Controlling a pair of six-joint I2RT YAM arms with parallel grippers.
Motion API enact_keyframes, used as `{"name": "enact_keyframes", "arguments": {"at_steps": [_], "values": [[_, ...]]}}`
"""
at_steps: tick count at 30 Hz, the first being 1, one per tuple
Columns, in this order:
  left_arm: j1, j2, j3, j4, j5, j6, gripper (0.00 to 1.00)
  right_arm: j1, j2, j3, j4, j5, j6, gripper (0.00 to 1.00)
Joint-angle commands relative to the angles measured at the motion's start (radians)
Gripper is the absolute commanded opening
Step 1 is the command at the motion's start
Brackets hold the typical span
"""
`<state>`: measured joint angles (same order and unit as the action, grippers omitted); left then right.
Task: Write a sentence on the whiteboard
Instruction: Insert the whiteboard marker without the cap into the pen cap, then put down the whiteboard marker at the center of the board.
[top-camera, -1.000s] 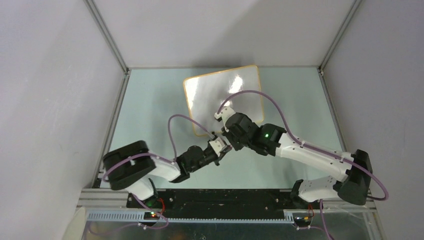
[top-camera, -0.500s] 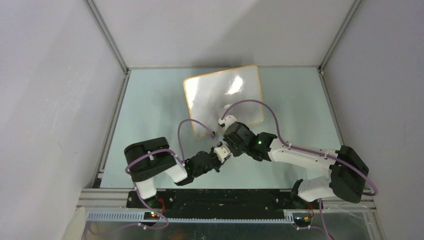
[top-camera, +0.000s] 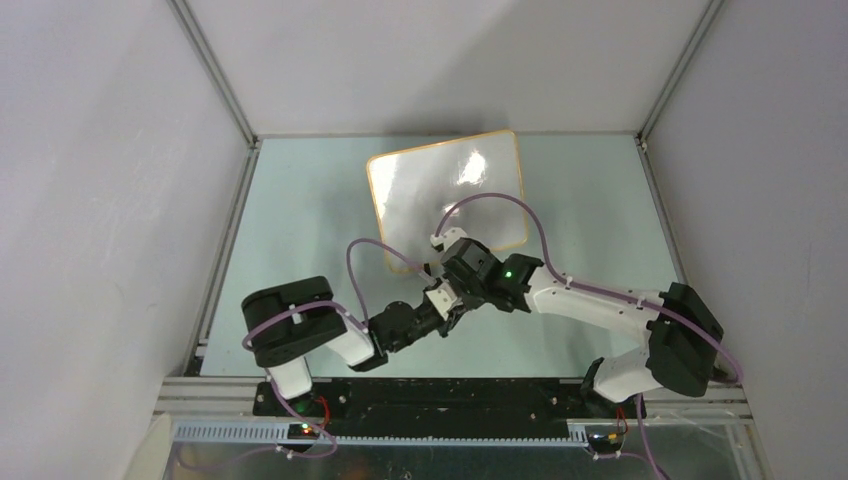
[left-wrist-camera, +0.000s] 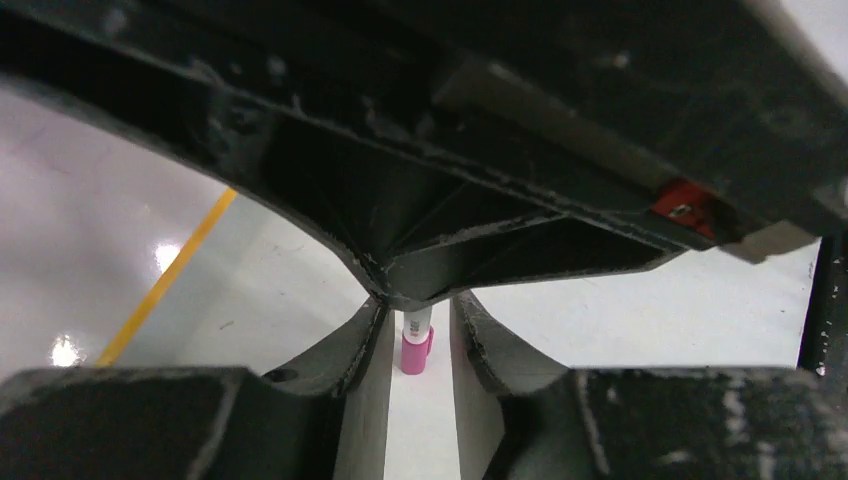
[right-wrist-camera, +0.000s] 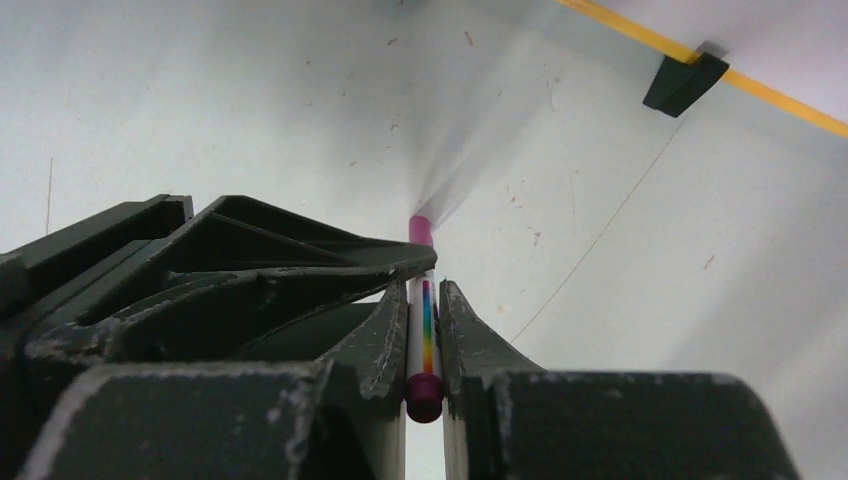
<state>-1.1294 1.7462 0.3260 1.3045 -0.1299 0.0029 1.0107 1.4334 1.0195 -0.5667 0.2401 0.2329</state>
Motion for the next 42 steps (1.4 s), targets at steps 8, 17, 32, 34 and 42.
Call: {"name": "enact_keyframes", "arguments": {"at_steps": [8, 17, 32, 34, 42], "values": [[-0.015, -0.196, -0.065, 0.223, -0.02, 0.023, 0.35, 0.035, 0.077, -0.012, -0.137, 0.017, 0.014, 0.0], [-0.015, -0.525, -0.128, -0.22, -0.053, 0.005, 0.59, -0.002, 0.033, 0.078, -0.199, 0.045, -0.012, 0.0], [-0.015, -0.958, -0.086, -0.873, -0.126, -0.047, 0.74, -0.035, -0.034, 0.18, -0.277, 0.075, -0.042, 0.0], [-0.015, -0.986, -0.083, -0.911, -0.155, -0.06, 0.78, -0.042, -0.053, 0.193, -0.29, 0.084, -0.045, 0.0], [-0.009, -1.035, -0.001, -1.087, -0.312, -0.119, 0.85, -0.053, -0.054, 0.125, -0.229, 0.07, -0.023, 0.0]]}}
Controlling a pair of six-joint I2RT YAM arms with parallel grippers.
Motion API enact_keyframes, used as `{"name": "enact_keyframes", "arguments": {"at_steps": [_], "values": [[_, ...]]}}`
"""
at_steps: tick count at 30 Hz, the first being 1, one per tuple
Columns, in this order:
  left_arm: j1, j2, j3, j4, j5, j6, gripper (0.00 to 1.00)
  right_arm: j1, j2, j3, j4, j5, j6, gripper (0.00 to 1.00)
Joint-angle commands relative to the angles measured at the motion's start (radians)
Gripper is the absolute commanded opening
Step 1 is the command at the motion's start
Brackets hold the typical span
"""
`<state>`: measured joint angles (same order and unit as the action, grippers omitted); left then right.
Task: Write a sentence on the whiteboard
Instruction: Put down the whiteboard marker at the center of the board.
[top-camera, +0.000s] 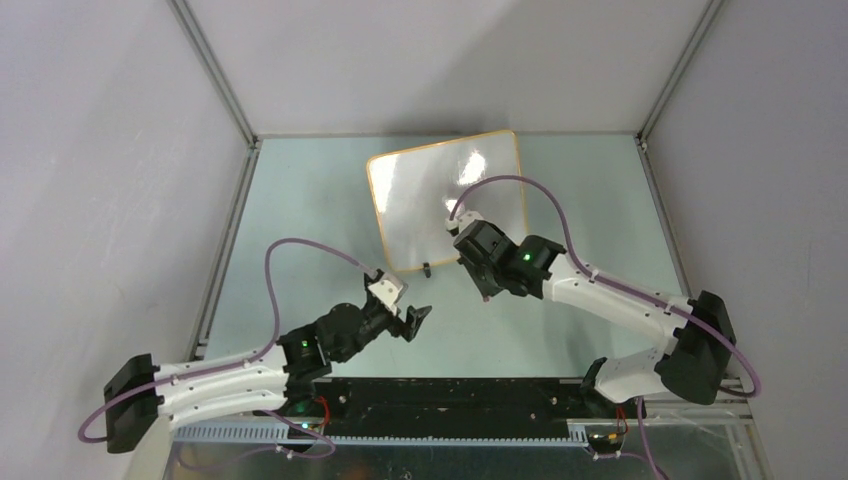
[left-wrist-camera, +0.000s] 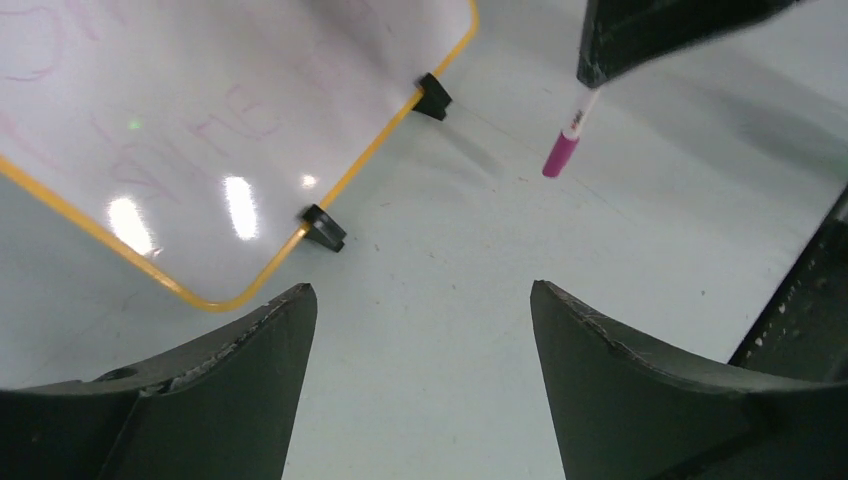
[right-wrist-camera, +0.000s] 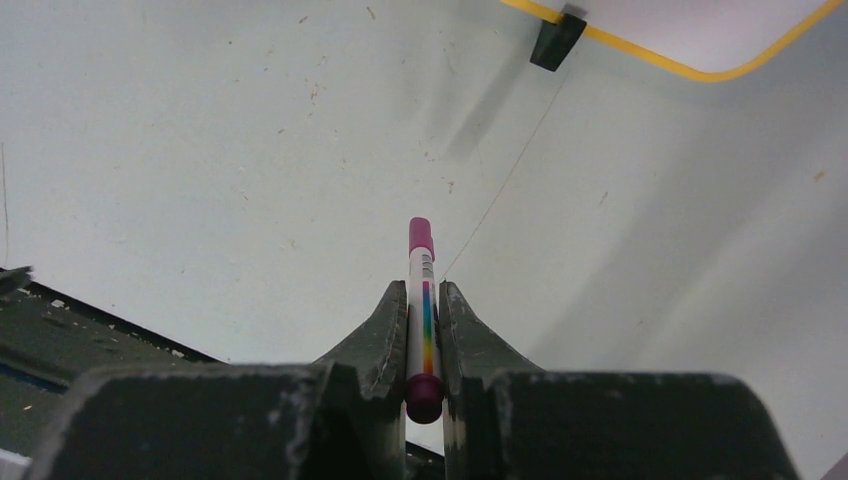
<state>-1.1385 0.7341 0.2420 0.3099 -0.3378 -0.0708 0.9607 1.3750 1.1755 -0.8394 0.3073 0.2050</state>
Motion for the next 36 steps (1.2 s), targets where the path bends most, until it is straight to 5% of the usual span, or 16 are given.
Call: {"name": "enact_keyframes", "arguments": {"at_steps": [1, 6, 15, 21, 26, 36], "values": [[0.004, -0.023, 0.102, -0.122, -0.134, -0.061, 0.86, -0.003, 0.007, -0.05, 0.063, -0.008, 0.016, 0.0], [0.039, -0.022, 0.152, -0.213, -0.181, -0.104, 0.88, -0.003, 0.029, -0.222, 0.215, -0.042, 0.075, 0.0], [0.196, -0.054, 0.249, -0.389, -0.238, -0.268, 0.97, -0.042, -0.093, -0.18, 0.197, -0.034, 0.055, 0.0], [0.319, -0.098, 0.288, -0.49, -0.212, -0.378, 0.99, -0.328, -0.272, -0.299, 0.438, -0.503, 0.136, 0.0], [0.412, -0.106, 0.338, -0.612, -0.232, -0.478, 0.99, -0.49, -0.285, -0.451, 0.724, -0.86, 0.361, 0.0], [0.522, -0.073, 0.346, -0.618, -0.161, -0.504, 0.99, -0.583, -0.053, -0.676, 1.251, -0.971, 0.666, 0.03]]}}
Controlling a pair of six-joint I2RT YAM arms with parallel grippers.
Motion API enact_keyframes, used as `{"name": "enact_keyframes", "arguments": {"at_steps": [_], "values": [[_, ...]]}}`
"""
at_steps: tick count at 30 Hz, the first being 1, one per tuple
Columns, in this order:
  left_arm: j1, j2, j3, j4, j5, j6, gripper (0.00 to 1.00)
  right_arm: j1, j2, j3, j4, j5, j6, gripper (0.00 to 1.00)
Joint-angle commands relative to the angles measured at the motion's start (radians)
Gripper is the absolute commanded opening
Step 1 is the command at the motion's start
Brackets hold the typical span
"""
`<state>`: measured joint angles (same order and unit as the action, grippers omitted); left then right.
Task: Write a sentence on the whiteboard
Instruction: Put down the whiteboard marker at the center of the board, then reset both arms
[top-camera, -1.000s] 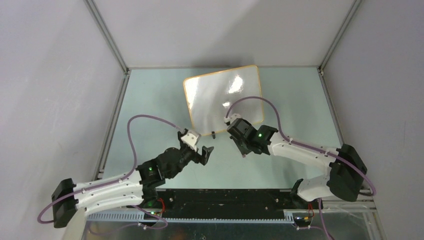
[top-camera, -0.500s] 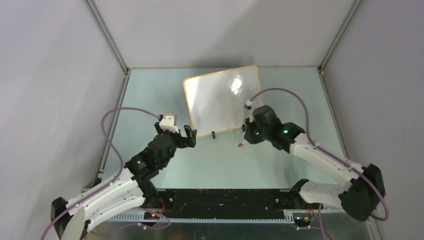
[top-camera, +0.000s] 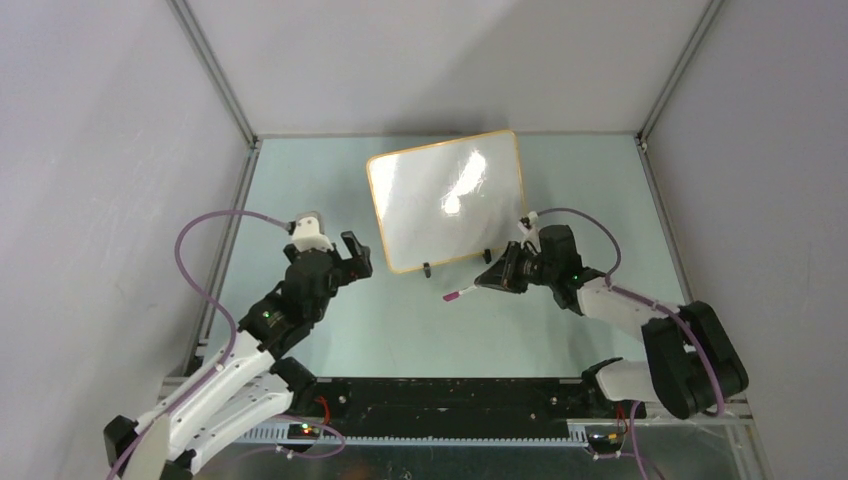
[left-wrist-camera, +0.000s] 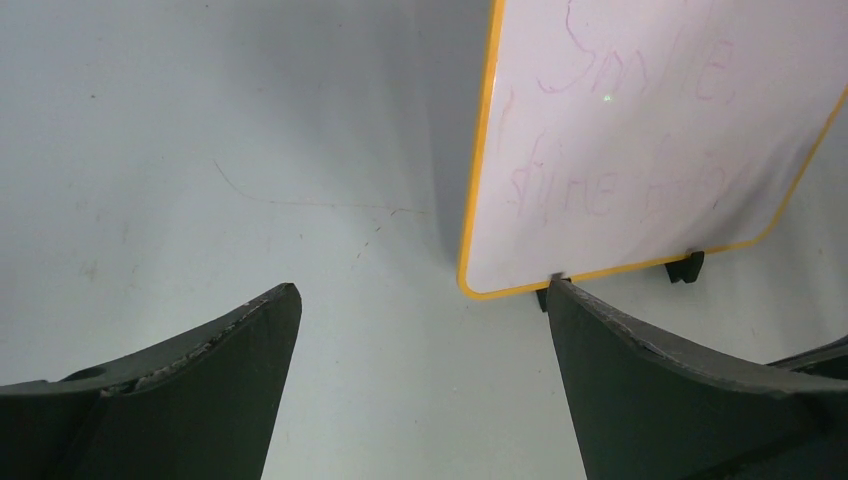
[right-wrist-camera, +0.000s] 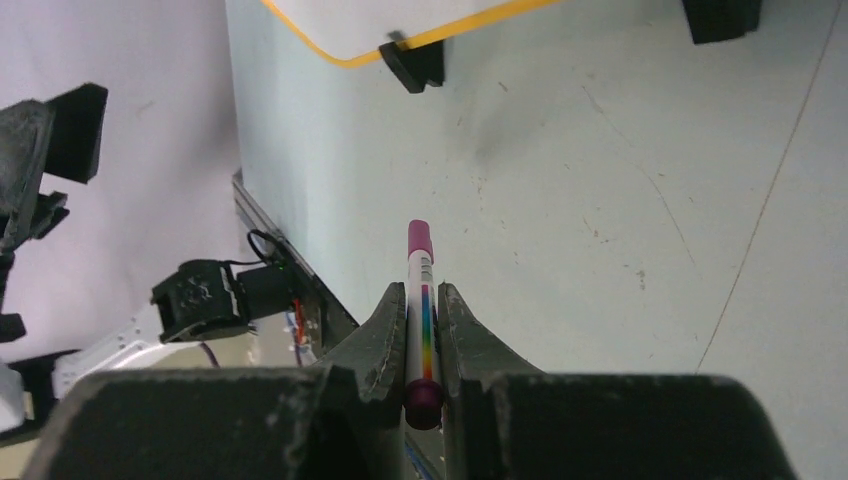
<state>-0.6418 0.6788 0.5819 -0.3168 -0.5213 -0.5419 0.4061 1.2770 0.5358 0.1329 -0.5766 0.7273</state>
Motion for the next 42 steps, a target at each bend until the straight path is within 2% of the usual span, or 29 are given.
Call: {"name": "enact_keyframes", "arguments": {"at_steps": [1, 7, 9, 11, 13, 14, 17, 19, 27, 32, 37, 40, 42], "values": [[0.03, -0.02, 0.003, 0.012, 0.029, -0.032, 0.99, -0.031, 0.052, -0.041, 0.283, -0.073, 0.146, 0.04], [0.061, -0.024, -0.009, 0.013, 0.051, -0.032, 0.99, -0.046, 0.094, -0.057, 0.271, -0.026, 0.122, 0.18], [0.063, -0.027, -0.014, 0.018, 0.056, -0.034, 0.99, -0.053, 0.106, -0.067, 0.274, -0.014, 0.124, 0.26], [0.064, -0.025, -0.017, 0.021, 0.06, -0.036, 0.99, -0.061, 0.108, -0.073, 0.271, -0.004, 0.127, 0.39], [0.067, -0.022, -0.017, 0.021, 0.061, -0.038, 0.99, -0.065, 0.105, -0.075, 0.254, 0.009, 0.124, 0.61], [0.067, -0.021, -0.016, 0.021, 0.062, -0.038, 0.99, -0.065, 0.102, -0.075, 0.247, 0.02, 0.119, 0.65], [0.068, -0.019, -0.014, 0.019, 0.06, -0.038, 1.0, -0.07, 0.06, -0.075, 0.191, 0.054, 0.101, 0.89], [0.069, -0.021, -0.015, 0.019, 0.054, -0.038, 0.99, -0.076, 0.011, -0.074, 0.144, 0.091, 0.067, 0.97], [0.07, -0.034, -0.019, 0.025, -0.02, -0.017, 0.99, -0.099, -0.284, -0.033, -0.158, 0.389, -0.14, 0.99], [0.071, -0.041, -0.033, 0.047, -0.077, 0.012, 0.99, -0.106, -0.418, -0.025, -0.238, 0.588, -0.214, 0.99], [0.071, -0.092, -0.097, 0.163, -0.181, 0.125, 0.99, -0.107, -0.509, -0.043, -0.197, 0.755, -0.342, 0.99], [0.075, -0.112, -0.143, 0.242, -0.285, 0.22, 0.99, -0.108, -0.562, -0.106, -0.054, 0.836, -0.48, 0.99], [0.088, -0.106, -0.185, 0.4, -0.326, 0.303, 0.99, -0.123, -0.601, -0.173, 0.042, 0.871, -0.549, 0.99]]}}
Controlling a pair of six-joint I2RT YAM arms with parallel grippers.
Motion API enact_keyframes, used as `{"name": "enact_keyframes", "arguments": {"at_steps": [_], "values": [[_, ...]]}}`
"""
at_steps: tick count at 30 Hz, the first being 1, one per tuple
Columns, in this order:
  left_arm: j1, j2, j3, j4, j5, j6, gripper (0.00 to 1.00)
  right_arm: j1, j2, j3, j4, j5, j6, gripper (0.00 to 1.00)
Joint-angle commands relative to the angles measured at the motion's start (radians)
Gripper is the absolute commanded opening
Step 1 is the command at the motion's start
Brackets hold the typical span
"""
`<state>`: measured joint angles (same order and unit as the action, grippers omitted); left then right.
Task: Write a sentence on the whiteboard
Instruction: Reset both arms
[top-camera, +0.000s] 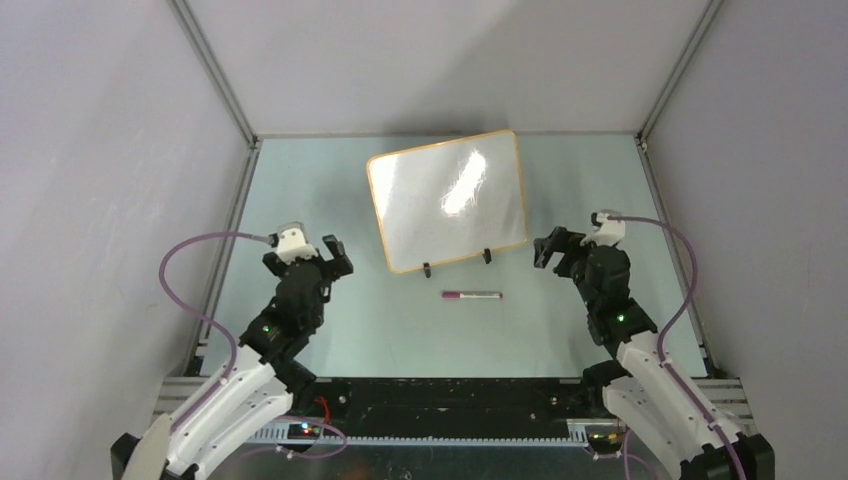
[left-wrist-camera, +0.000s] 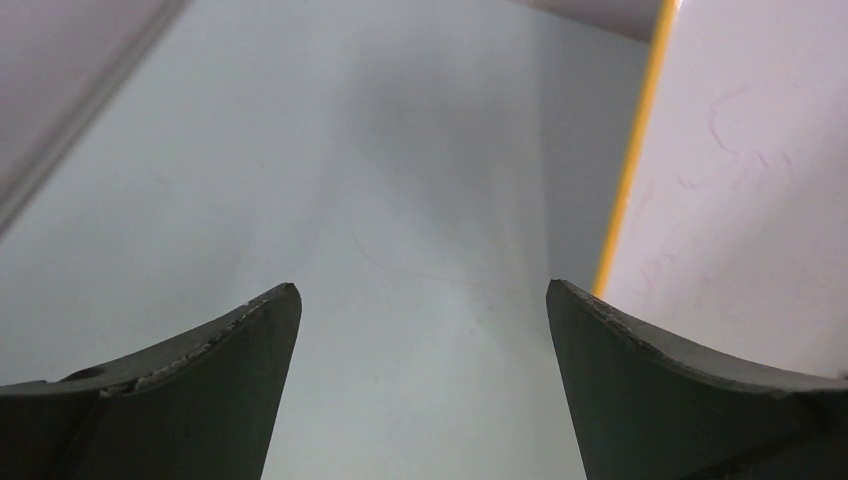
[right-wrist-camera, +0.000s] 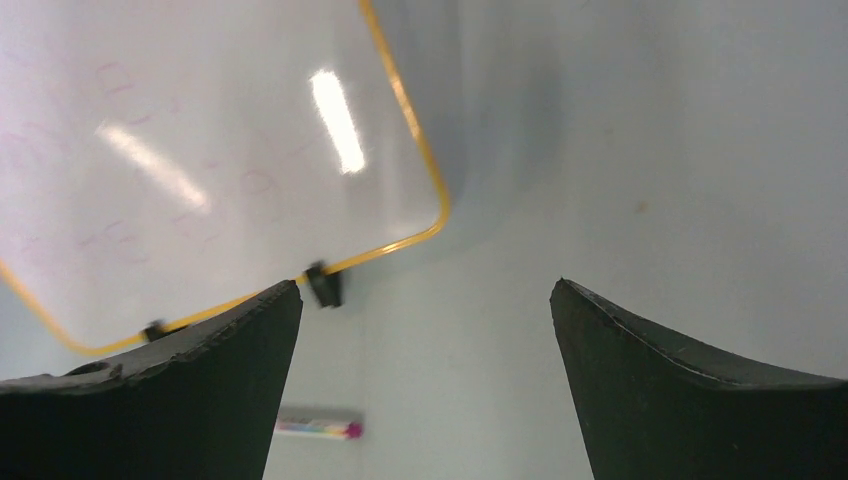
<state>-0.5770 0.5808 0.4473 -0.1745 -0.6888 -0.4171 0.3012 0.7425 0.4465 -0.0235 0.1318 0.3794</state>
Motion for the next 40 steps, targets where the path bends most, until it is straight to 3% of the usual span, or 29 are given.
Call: {"name": "enact_keyframes", "arguments": {"at_steps": [1, 6, 10, 14, 18, 20, 22, 23, 26, 40], "values": [[0.048, 0.005, -0.063, 0.299, -0.162, 0.206, 0.99, -0.051, -0.089, -0.131, 0.237, 0.144, -0.211, 0.99], [0.195, 0.103, -0.2, 0.715, -0.072, 0.383, 1.0, -0.19, -0.062, -0.299, 0.59, 0.037, -0.301, 0.99], [0.343, 0.261, -0.305, 1.044, 0.037, 0.456, 0.99, -0.265, 0.081, -0.385, 0.837, -0.004, -0.332, 0.99], [0.471, 0.424, -0.283, 1.098, 0.176, 0.437, 0.99, -0.292, 0.342, -0.377, 1.08, -0.014, -0.316, 1.0], [0.57, 0.601, -0.283, 1.221, 0.323, 0.382, 0.97, -0.292, 0.62, -0.333, 1.291, -0.054, -0.326, 0.93], [0.573, 0.641, -0.267, 1.223, 0.391, 0.395, 0.95, -0.288, 0.587, -0.267, 1.09, -0.062, -0.336, 0.91], [0.574, 0.666, -0.258, 1.229, 0.458, 0.413, 0.95, -0.291, 0.624, -0.222, 1.052, -0.065, -0.325, 0.83], [0.574, 0.671, -0.258, 1.232, 0.448, 0.41, 0.95, -0.292, 0.605, -0.206, 1.0, -0.041, -0.319, 0.88], [0.574, 0.676, -0.257, 1.233, 0.416, 0.402, 0.99, -0.293, 0.613, -0.205, 1.001, -0.029, -0.317, 0.99], [0.574, 0.679, -0.253, 1.226, 0.417, 0.4, 0.99, -0.292, 0.613, -0.203, 1.004, -0.042, -0.317, 0.99]]}}
